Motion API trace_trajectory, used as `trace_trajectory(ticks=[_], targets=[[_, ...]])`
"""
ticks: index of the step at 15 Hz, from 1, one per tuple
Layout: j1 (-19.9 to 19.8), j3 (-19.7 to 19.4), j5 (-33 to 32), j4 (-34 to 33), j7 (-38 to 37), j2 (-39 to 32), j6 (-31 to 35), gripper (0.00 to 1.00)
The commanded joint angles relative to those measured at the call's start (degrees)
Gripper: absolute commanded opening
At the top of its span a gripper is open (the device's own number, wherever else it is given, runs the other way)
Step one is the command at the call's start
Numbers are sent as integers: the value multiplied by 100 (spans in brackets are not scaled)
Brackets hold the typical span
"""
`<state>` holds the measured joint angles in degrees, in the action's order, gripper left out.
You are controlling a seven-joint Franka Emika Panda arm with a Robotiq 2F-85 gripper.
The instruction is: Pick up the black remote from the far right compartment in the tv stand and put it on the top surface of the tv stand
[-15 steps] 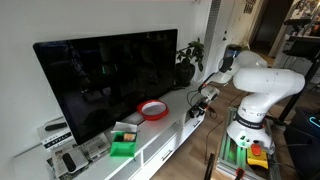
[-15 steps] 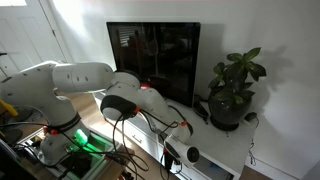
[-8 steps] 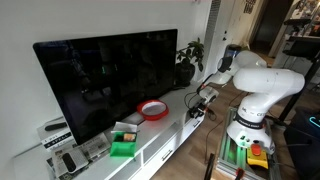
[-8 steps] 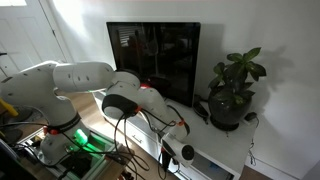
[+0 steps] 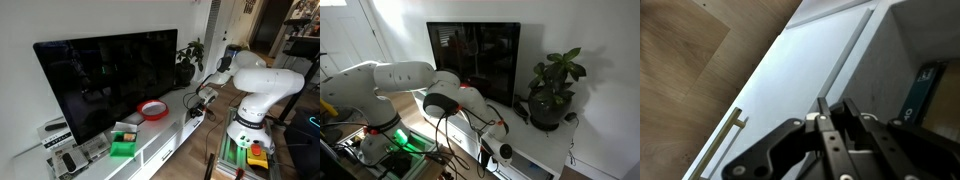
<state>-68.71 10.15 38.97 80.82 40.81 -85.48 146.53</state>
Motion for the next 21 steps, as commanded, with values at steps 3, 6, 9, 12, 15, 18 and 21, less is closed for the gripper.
trace_trajectory(ticks=[3,6,9,12,15,18,21], targets=[[-55,-1,-38,19,-340,0,70,5],[-68,-132,-90,-48,-631,11,61,5],[-160,-302,71,129,-763,248,-37,5],[-306,-378,101,349,-760,481,7,5],[-455,-358,92,434,-688,622,-20,5],[-495,-418,44,684,-679,899,12,5],[-468,-570,42,1128,-766,1312,53,5]])
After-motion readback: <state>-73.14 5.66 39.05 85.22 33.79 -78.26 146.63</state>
